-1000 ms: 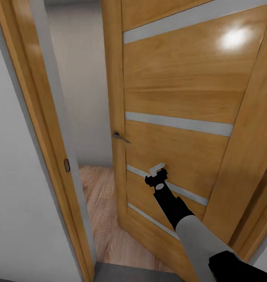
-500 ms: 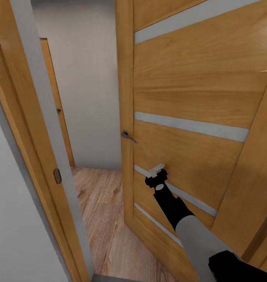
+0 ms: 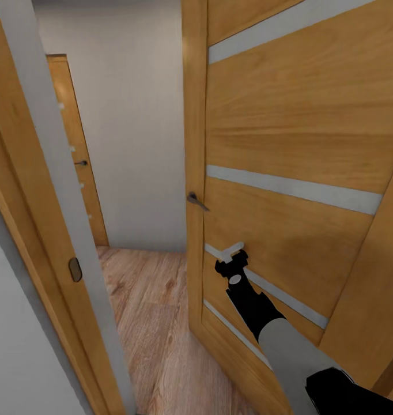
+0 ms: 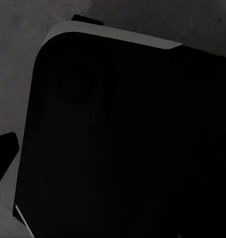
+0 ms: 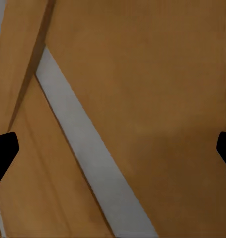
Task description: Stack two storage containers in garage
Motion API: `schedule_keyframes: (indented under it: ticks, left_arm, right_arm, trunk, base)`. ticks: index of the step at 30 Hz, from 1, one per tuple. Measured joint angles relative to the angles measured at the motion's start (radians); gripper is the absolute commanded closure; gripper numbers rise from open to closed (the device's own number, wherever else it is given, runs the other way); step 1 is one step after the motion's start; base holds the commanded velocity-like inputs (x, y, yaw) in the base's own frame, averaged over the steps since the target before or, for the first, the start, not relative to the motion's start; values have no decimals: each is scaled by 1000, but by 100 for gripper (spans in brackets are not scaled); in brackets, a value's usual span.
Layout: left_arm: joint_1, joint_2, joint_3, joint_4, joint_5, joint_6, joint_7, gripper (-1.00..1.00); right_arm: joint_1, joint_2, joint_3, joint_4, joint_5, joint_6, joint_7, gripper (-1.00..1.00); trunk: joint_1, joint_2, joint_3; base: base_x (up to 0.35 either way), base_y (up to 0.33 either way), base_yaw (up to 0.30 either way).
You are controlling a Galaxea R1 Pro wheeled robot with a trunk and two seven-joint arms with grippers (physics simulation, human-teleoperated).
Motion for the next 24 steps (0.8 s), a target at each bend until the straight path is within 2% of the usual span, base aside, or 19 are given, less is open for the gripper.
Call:
schedule_keyframes:
  ticks: [4,10,21,24]
  left_arm:
    - [0,0,0,0,0,-1,0,-100]
    - [0,0,1,0,0,0,0,-100]
    - [0,0,1,0,0,0,0,-100]
    - [0,-1,0,0,0,0,0,-100]
  right_arm:
    - [0,0,5,26,0,-18,-29,-100]
    - [0,0,2,128,5,-37,-59,-100]
    - [-1,0,0,140,8,-41,-63,-100]
    - [-21,0,-3,153,-6,-45,-60,-100]
  trunk:
    - [0,0,0]
    - [0,0,0]
    - [0,0,0]
    - [0,0,0]
  base:
    - [0,0,0]
    - [0,0,0]
    - [0,0,0]
    - [0,0,0]
